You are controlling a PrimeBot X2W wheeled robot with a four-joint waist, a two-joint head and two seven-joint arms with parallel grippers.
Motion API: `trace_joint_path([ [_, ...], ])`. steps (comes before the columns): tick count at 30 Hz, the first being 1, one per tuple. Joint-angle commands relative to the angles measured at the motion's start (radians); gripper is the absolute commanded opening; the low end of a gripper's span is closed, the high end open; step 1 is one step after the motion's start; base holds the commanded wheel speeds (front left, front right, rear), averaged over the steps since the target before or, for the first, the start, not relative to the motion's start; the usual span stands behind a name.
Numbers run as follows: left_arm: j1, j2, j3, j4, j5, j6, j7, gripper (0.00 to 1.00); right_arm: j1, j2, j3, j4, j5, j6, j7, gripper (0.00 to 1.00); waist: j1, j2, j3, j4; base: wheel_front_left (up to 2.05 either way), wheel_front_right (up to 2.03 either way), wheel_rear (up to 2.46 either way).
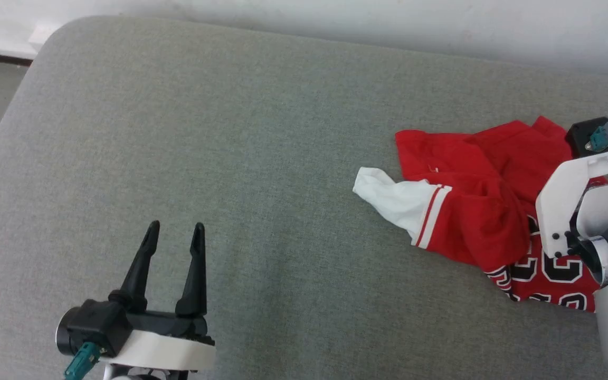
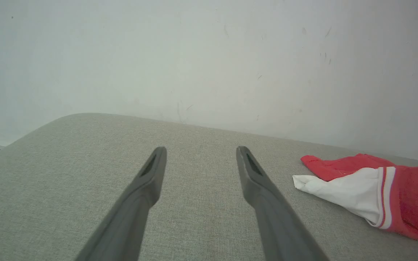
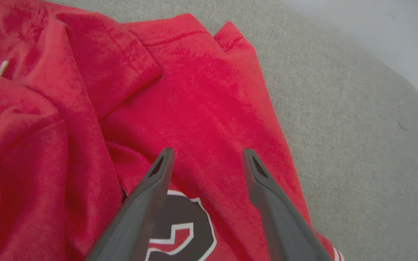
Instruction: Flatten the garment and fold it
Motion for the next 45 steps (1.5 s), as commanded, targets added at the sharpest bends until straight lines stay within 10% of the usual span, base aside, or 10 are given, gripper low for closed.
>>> trace_joint_path([
  [1,-0.021,-0.002,-0.005,0.004,-0.008,-0.005,-0.005,1.0,-0.017,0.002,-0.001,0.022,-0.013,-0.001,-0.005,1.0,-0.0001,0.0,0.03,0.021,0.0,0.0,0.0],
  [4,-0.039,-0.002,-0.012,0.008,-0.014,-0.006,-0.005,1.0,-0.027,0.006,-0.006,0.076,-0.026,-0.001,-0.023,1.0,-0.0001,0.0,0.051,0.028,0.0,0.0,0.0],
  [5,-0.044,-0.002,-0.014,0.008,-0.016,-0.006,-0.005,1.0,-0.03,0.009,-0.014,0.089,-0.031,-0.001,-0.032,0.51,-0.0001,0.0,0.057,0.03,0.0,0.0,0.0],
  [8,-0.056,-0.002,-0.016,0.009,-0.021,-0.006,-0.005,1.0,-0.04,0.011,-0.026,0.12,-0.051,-0.001,-0.057,0.0,-0.0001,0.0,0.069,0.031,0.0,0.0,0.0],
  [24,-0.069,-0.002,-0.018,0.012,-0.042,-0.007,-0.005,1.0,-0.342,-0.071,0.126,0.009,-0.006,-0.001,-0.111,0.0,-0.0001,0.0,0.094,0.042,0.0,0.0,0.0],
  [38,-0.159,-0.002,-0.071,0.046,-0.091,-0.008,-0.005,1.0,-0.511,-0.082,0.091,0.287,-0.194,-0.001,-0.2,0.0,-0.0001,0.0,0.229,0.158,0.0,0.0,0.0],
  [39,-0.162,-0.002,-0.073,0.048,-0.093,-0.008,-0.005,1.0,-0.508,-0.074,0.076,0.308,-0.207,-0.001,-0.185,0.13,-0.0001,0.0,0.23,0.159,0.0,0.0,0.0],
  [41,-0.167,-0.002,-0.074,0.051,-0.096,-0.008,-0.005,1.0,-0.508,-0.053,0.06,0.328,-0.215,-0.001,-0.185,1.0,-0.0001,0.0,0.229,0.153,0.0,0.0,0.0],
  [45,-0.167,-0.002,-0.067,0.053,-0.086,-0.008,-0.005,1.0,-0.514,-0.032,0.062,0.336,-0.21,-0.001,-0.245,1.0,-0.0001,0.0,0.2,0.121,0.0,0.0,0.0],
])
